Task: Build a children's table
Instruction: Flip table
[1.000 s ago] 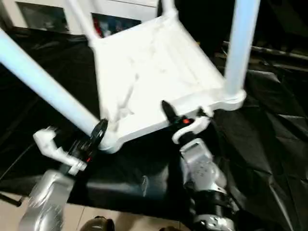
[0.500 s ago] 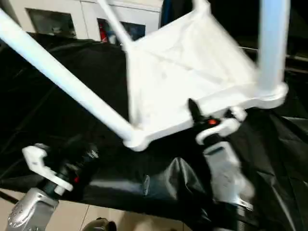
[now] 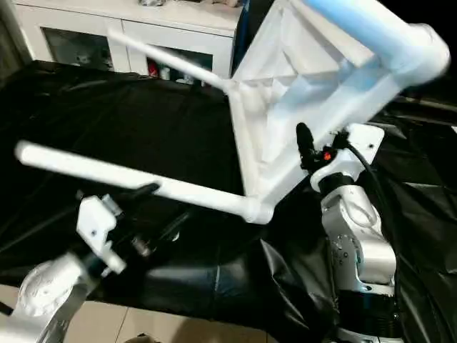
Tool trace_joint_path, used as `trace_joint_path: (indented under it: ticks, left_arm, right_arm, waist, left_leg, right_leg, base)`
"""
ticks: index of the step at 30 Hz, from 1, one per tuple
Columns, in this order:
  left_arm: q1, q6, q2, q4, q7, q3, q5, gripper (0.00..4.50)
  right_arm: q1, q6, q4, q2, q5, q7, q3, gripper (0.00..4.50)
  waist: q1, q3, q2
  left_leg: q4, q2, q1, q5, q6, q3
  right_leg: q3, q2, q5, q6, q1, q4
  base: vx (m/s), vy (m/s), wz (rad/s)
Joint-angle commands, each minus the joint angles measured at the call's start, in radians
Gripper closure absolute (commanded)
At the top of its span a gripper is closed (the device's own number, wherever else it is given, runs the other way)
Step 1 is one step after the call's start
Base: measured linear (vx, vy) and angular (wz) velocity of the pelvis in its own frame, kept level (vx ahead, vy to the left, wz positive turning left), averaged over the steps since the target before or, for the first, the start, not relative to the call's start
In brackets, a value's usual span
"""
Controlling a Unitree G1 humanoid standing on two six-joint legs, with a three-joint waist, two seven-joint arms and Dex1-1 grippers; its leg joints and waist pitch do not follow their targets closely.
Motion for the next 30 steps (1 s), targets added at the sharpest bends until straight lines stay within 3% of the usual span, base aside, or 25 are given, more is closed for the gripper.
trace_joint_path:
  ticks: [1, 6, 11, 17, 20, 23, 24, 27, 28, 30]
  left_arm:
    - [-0.010, 0.011, 0.001, -0.019, 0.012, -0.020, 0.022, 0.00]
    - [-0.041, 0.036, 0.007, -0.036, 0.026, -0.031, 0.045, 0.00]
    - [-0.099, 0.039, 0.055, -0.017, 0.042, -0.055, 0.161, 0.00]
    - [-0.192, -0.009, 0.105, 0.012, 0.043, -0.062, 0.248, 0.00]
    - [-0.289, 0.021, 0.158, 0.015, 0.040, -0.070, 0.331, 0.00]
    - [-0.357, 0.132, 0.102, 0.025, 0.075, -0.015, 0.240, 0.00]
    - [-0.413, 0.135, 0.095, 0.039, 0.081, 0.003, 0.230, 0.00]
    - [-0.472, 0.069, 0.122, 0.063, 0.059, -0.009, 0.263, 0.00]
    - [-0.498, 0.026, 0.136, 0.079, 0.061, -0.016, 0.298, 0.00]
    - [-0.534, -0.017, 0.158, 0.096, 0.067, -0.028, 0.352, 0.00]
  right_arm:
    - [0.029, 0.035, 0.026, -0.016, -0.055, -0.033, 0.003, 2.38]
    - [0.025, 0.051, 0.025, -0.011, -0.108, -0.089, -0.005, 2.40]
    - [0.020, 0.056, 0.036, -0.022, -0.157, -0.142, 0.006, 2.41]
    - [0.005, 0.076, 0.031, -0.047, -0.203, -0.117, 0.055, 2.41]
    - [0.005, 0.121, 0.014, -0.088, -0.227, -0.061, 0.112, 2.44]
    - [0.007, 0.140, 0.008, -0.110, -0.238, -0.040, 0.130, 2.46]
    - [0.003, 0.136, 0.014, -0.119, -0.248, -0.038, 0.133, 2.46]
    - [-0.004, 0.127, 0.030, -0.125, -0.266, -0.043, 0.135, 2.46]
    - [-0.009, 0.123, 0.041, -0.122, -0.278, -0.054, 0.135, 2.46]
    - [-0.014, 0.118, 0.054, -0.118, -0.281, -0.054, 0.136, 2.46]
  waist:
    - [-0.005, -0.037, 0.011]
    - [-0.004, -0.038, 0.010]
    - [0.002, -0.035, 0.012]
    - [0.003, -0.038, 0.009]
    - [0.000, -0.037, 0.004]
    - [-0.006, -0.034, 0.005]
    - [-0.008, -0.033, -0.002]
    - [-0.009, -0.035, 0.001]
    - [-0.009, -0.034, -0.003]
    - [-0.011, -0.034, 0.002]
  left_leg:
    - [-0.102, 0.068, 0.024, -0.395, -0.096, -0.043]
    - [-0.101, 0.069, 0.023, -0.375, -0.090, -0.042]
    - [-0.104, 0.068, 0.032, -0.433, -0.112, -0.045]
    - [-0.104, 0.067, 0.030, -0.410, -0.113, -0.046]
    - [-0.103, 0.067, 0.024, -0.376, -0.100, -0.045]
    - [-0.101, 0.065, 0.026, -0.367, -0.103, -0.044]
    - [-0.101, 0.066, 0.022, -0.359, -0.098, -0.045]
    - [-0.100, 0.065, 0.022, -0.344, -0.090, -0.046]
    - [-0.100, 0.066, 0.021, -0.345, -0.086, -0.046]
    - [-0.100, 0.067, 0.020, -0.331, -0.085, -0.046]
  right_leg:
    - [0.042, -0.047, -0.242, -0.079, -0.003, -0.080]
    - [0.041, -0.047, -0.244, -0.085, -0.001, -0.079]
    - [0.041, -0.046, -0.312, -0.060, -0.010, -0.086]
    - [0.040, -0.046, -0.255, -0.063, -0.007, -0.080]
    - [0.040, -0.045, -0.208, -0.073, -0.002, -0.076]
    - [0.040, -0.048, -0.204, -0.095, -0.002, -0.070]
    - [0.040, -0.050, -0.200, -0.105, 0.001, -0.073]
    - [0.039, -0.049, -0.192, -0.111, 0.001, -0.072]
    - [0.039, -0.049, -0.196, -0.108, 0.003, -0.074]
    - [0.039, -0.050, -0.185, -0.108, 0.003, -0.072]
  base:
    - [0.000, 0.000, 0.00]
    - [0.000, 0.000, 0.00]
    - [0.000, 0.000, 0.00]
    - [0.000, 0.000, 0.00]
    - [0.000, 0.000, 0.00]
    - [0.000, 0.000, 0.00]
    - [0.000, 0.000, 0.00]
    - [0.000, 0.000, 0.00]
    - [0.000, 0.000, 0.00]
    - [0.000, 0.000, 0.00]
